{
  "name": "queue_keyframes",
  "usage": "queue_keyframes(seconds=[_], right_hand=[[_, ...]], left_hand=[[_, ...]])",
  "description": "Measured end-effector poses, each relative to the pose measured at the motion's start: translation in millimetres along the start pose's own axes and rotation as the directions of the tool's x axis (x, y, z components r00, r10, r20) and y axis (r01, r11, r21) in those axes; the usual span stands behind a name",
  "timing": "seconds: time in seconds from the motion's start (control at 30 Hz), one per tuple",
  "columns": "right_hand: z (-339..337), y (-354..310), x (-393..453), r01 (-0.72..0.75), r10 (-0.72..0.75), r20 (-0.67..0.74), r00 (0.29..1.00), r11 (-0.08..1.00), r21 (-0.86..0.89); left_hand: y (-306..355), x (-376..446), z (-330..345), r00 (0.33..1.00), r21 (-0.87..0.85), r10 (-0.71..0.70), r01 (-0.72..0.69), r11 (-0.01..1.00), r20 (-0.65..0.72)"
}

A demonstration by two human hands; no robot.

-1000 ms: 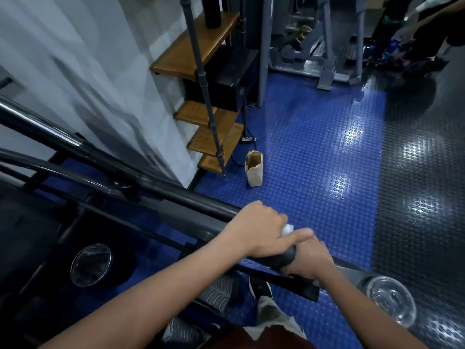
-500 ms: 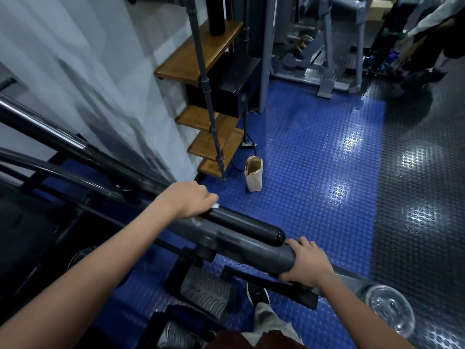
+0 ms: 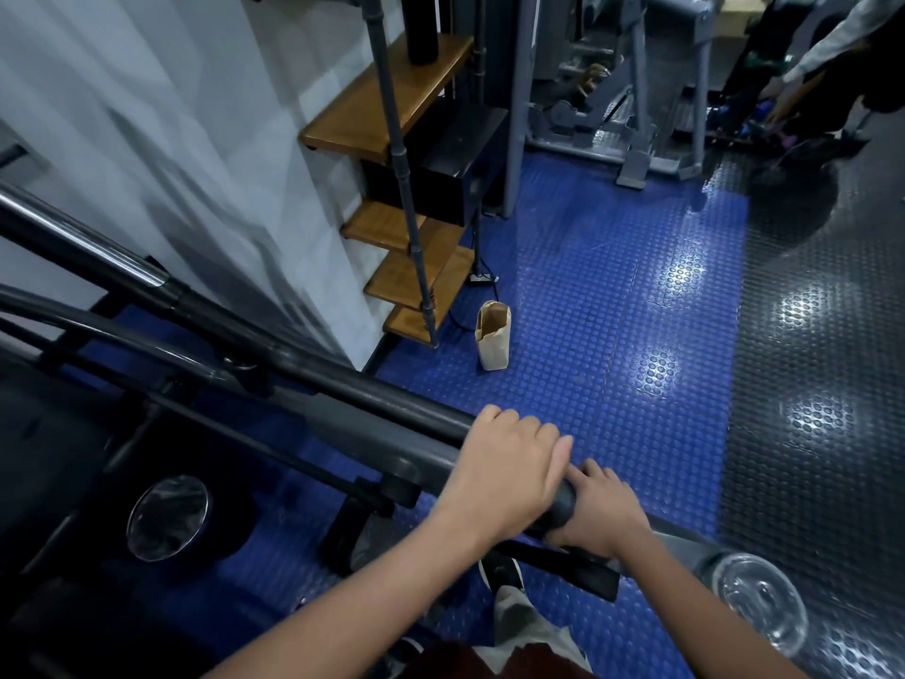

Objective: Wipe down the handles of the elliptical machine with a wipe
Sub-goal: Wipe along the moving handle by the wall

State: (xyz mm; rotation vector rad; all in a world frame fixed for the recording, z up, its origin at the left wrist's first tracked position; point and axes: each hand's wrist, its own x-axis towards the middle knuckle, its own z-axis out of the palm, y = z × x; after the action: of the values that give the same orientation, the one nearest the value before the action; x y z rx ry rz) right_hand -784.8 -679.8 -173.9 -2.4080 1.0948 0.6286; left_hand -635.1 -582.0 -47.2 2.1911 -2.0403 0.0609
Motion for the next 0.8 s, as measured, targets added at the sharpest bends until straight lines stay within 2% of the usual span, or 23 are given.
queue_keyframes(seconds=[0.07,0.17,0.37,0.47,0.53,0.6,0.67,0.77,0.8], right_hand=[[0.1,0.3,-0.2,0.003,-0.003,-0.011,1.000,1.000,-0.003],[-1.3,1.2,-0.1,0.017,-0.017,-0.003,1.000,1.000,0.006],[-3.9,0.7,-1.1,0.025,-0.026,0.012,1.000,0.999,0.022],[-4.6,1.2,-1.6,0.025,-0.025,0.016,1.000,0.999,0.026],[-5.8,0.4,-1.4,0.027,-0.027,0.017,0.999,0.999,0.025],[-5.7,-0.8,-1.7,0.027,-0.028,0.021,0.999,0.999,0.032],[-5.0,-1.1,-2.4,0.029,-0.030,0.022,0.999,0.999,0.039],[-5.6,-0.8,-2.9,0.021,-0.022,0.023,0.999,0.999,0.039],[-5.9,-0.8,-2.9,0.018,-0.019,0.019,1.000,0.999,0.037]], left_hand=[[-16.2,-14.0,7.9,0.996,-0.025,0.081,-0.082,0.996,-0.033],[-63.2,-37.5,18.0,0.986,0.064,0.149,-0.145,0.987,-0.074],[-181.7,-69.6,-7.0,0.989,0.106,-0.060,0.075,0.992,-0.135],[-204.6,-62.1,-25.6,0.981,0.140,-0.157,0.172,0.975,-0.113],[-202.9,-45.5,-30.7,0.979,0.228,-0.206,0.199,0.953,0.006],[-186.0,-27.0,-32.6,0.973,0.353,-0.124,0.048,0.934,0.194],[-149.1,-7.1,-31.7,0.934,0.348,-0.098,-0.030,0.937,0.344],[-76.3,19.7,-35.8,0.907,0.265,-0.119,0.009,0.964,0.403],[-52.2,23.4,-35.2,0.923,0.225,-0.083,-0.004,0.974,0.376]])
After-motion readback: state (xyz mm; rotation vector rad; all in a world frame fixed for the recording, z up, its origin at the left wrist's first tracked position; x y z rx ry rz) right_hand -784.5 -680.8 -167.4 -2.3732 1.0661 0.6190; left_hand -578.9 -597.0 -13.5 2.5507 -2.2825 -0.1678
